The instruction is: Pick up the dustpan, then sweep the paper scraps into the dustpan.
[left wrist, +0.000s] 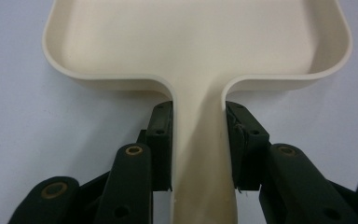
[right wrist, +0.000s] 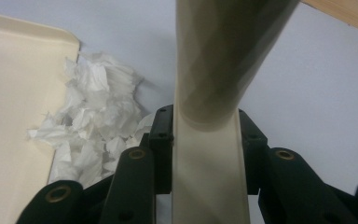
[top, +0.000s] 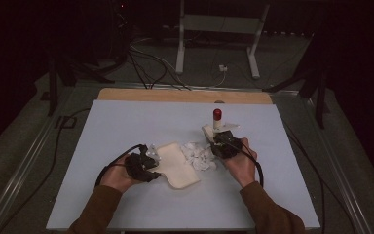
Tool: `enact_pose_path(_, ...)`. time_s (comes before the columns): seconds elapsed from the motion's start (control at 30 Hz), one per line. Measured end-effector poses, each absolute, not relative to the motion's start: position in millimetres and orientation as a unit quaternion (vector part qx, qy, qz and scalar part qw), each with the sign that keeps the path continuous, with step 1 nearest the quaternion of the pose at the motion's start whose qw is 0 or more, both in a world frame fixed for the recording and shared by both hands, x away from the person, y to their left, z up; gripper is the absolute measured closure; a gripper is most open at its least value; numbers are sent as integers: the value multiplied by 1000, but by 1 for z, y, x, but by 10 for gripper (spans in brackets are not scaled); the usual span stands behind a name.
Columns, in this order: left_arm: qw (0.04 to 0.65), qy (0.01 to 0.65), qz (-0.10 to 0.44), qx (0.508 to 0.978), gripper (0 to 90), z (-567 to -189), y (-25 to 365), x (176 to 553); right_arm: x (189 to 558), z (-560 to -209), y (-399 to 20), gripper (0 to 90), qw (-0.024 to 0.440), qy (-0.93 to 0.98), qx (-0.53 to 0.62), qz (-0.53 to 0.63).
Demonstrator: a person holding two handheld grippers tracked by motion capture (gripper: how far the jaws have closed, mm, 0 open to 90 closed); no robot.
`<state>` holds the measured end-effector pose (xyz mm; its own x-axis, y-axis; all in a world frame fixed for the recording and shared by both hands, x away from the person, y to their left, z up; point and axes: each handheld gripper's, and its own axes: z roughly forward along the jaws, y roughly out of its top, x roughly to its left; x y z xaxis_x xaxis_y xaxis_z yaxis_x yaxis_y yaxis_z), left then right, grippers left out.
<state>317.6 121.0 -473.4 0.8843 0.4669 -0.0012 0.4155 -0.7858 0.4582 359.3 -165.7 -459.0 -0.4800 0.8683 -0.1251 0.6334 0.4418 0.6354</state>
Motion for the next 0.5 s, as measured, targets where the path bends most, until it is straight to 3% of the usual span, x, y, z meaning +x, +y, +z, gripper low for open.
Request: enact_pose_path(0.5, 229, 234, 56, 943, 667, -474, 121, 318, 360, -460, -161, 671, 222, 816, 464, 263)
